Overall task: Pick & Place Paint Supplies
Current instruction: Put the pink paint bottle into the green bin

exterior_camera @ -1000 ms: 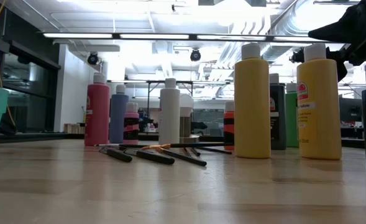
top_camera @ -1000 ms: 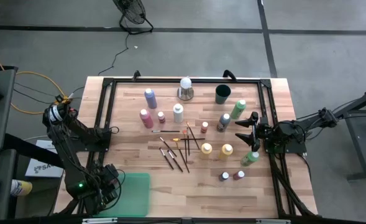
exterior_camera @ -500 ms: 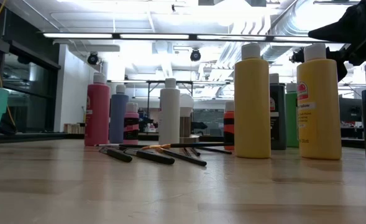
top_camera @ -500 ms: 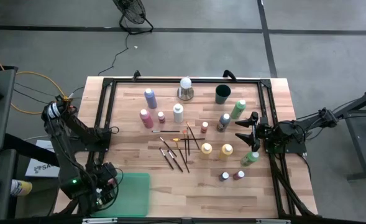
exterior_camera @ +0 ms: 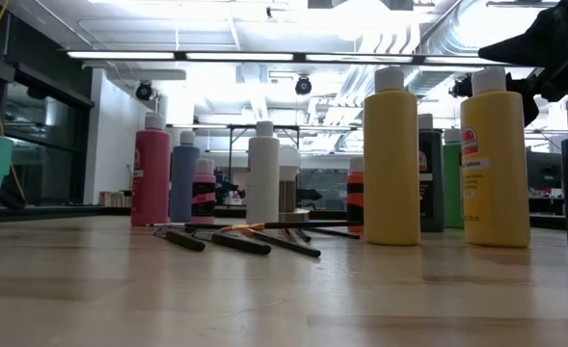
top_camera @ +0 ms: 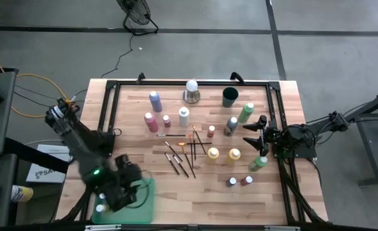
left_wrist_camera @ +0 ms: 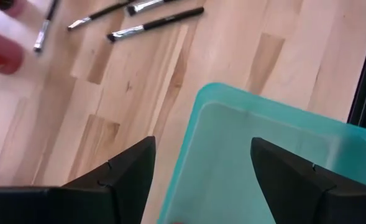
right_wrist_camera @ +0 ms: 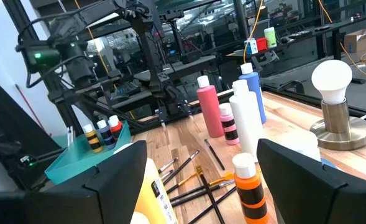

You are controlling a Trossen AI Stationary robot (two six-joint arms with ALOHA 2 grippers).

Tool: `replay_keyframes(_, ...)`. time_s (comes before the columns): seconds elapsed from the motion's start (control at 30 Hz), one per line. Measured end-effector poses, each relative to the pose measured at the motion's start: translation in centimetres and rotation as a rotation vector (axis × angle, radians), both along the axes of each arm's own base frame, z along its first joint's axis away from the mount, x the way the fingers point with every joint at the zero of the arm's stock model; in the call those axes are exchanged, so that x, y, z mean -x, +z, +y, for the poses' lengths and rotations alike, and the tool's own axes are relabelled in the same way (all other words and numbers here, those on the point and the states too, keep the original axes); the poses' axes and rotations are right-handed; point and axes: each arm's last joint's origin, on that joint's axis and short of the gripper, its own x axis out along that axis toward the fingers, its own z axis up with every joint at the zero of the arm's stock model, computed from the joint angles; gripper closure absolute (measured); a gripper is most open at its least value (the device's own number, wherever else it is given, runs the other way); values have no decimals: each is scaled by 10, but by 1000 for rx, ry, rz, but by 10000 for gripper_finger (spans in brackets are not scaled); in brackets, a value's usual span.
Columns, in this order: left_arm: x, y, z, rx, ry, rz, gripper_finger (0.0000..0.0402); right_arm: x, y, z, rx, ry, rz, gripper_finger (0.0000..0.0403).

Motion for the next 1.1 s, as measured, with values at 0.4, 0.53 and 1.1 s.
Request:
replay_keyframes(0.4, -82, 3, 97, 112, -47, 33, 144, 0, 0, 0, 0, 0, 0, 104)
replay_keyframes(0.53, -97, 13, 130, 98, -57, -26, 144, 0, 0, 0, 0, 0, 0, 104)
replay_keyframes(1.1, -156, 30, 248, -126, -21, 256, 144, 0, 0, 0, 0, 0, 0, 104)
